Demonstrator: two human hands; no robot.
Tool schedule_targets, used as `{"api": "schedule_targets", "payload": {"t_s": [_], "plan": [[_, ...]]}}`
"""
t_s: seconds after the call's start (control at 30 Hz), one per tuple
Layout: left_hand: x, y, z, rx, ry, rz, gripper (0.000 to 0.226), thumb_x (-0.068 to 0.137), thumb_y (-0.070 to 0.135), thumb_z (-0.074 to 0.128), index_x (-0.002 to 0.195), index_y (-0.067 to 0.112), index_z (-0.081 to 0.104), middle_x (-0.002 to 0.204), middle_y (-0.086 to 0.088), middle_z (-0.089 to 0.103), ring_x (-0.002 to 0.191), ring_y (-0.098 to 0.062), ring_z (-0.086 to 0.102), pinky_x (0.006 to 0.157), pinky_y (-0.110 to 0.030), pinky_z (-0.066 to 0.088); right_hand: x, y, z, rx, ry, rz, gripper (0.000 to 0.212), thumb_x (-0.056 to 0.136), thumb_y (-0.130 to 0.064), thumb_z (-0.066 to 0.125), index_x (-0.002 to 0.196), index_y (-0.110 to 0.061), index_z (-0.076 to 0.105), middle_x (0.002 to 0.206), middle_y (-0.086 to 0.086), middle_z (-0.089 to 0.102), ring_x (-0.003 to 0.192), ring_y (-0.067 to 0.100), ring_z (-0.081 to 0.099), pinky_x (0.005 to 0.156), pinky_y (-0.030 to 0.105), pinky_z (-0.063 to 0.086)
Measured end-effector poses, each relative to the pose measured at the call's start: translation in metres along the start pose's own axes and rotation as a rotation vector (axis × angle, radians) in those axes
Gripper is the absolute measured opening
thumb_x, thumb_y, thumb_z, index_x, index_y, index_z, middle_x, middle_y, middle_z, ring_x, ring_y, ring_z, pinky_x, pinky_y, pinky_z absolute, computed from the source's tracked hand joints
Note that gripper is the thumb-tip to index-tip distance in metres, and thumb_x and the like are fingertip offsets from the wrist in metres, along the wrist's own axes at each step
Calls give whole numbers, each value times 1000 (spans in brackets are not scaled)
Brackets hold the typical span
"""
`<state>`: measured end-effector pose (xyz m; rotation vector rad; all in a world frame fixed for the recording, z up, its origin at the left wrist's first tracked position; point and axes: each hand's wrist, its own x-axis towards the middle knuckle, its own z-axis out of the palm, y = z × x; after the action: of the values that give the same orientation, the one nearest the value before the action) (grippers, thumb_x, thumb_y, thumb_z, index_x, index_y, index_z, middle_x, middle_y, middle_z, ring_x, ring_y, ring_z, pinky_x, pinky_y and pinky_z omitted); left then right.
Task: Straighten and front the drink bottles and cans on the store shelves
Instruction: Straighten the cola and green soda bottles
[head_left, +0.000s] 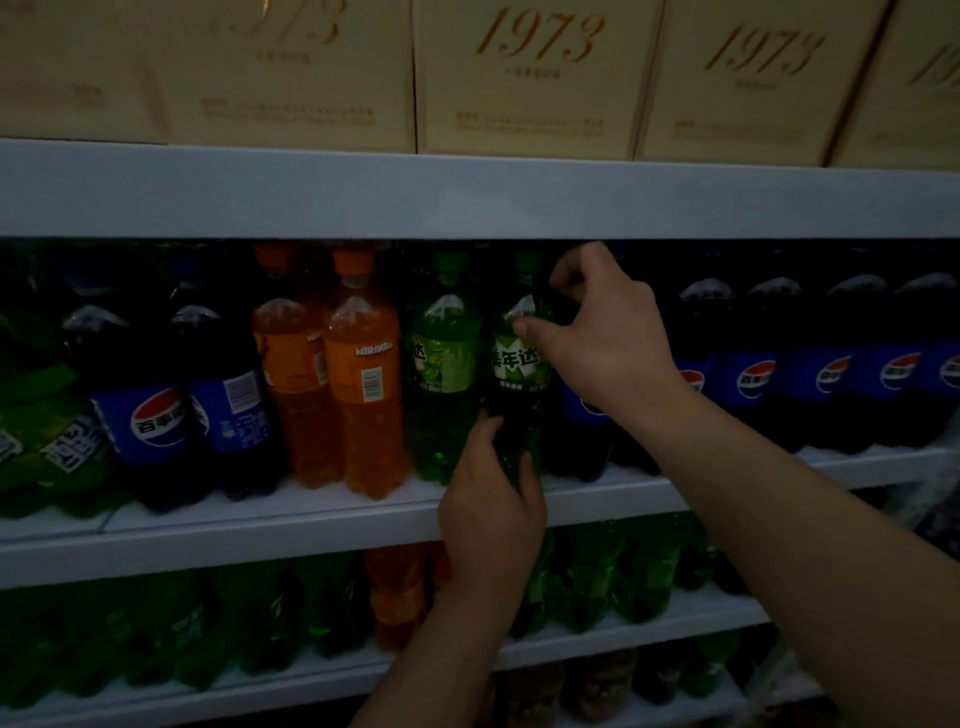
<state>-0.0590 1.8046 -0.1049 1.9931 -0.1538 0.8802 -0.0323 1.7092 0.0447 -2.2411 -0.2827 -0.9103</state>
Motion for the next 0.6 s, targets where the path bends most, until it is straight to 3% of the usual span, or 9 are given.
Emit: {"api": "schedule_targets", "payload": {"t_s": [0.13, 0.27, 0.4, 0.47, 0.6], "plan": [[3, 1, 10, 46, 63, 34, 30, 77, 7, 74, 105, 7, 61, 119, -11, 62, 97, -22, 63, 73, -25, 48, 5, 5, -1, 68, -89, 20, 34, 74, -27, 76, 94, -30, 49, 97, -11, 58, 86, 5, 57, 66, 10, 41], [5, 1, 17, 108, 99, 24, 29, 74, 11, 78, 99, 10, 63, 115, -10, 59, 95, -24, 62, 69, -28, 50, 3, 4, -7, -5, -185, -44, 18, 84, -20, 64, 98, -27, 55, 86, -6, 60, 56, 8, 59, 54, 30, 55], [6, 1, 15, 136, 89, 20, 32, 75, 16, 77, 103, 12, 63, 117, -7, 59, 98, -20, 62, 71, -25, 47, -12, -4, -2, -172, 57, -316, 15, 86, -19, 55, 96, -11, 63, 80, 2, 64, 65, 15, 58, 57, 34, 51], [2, -1, 9, 112, 77, 54, 31, 79, 18, 74, 107, 13, 61, 118, -4, 59, 102, -15, 60, 76, -24, 49, -17, -13, 8, -153, 70, -363, 22, 87, -24, 55, 98, -8, 65, 88, 6, 67, 74, 19, 61, 62, 37, 52], [-7, -15, -15, 108, 125, 62, 29, 80, 19, 68, 108, 18, 58, 111, 3, 59, 99, -7, 55, 78, -20, 47, -10, -31, 38, -226, -32, -200, 62, 83, -62, 52, 125, -16, 49, 108, 5, 63, 93, 24, 60, 70, 35, 51]]}}
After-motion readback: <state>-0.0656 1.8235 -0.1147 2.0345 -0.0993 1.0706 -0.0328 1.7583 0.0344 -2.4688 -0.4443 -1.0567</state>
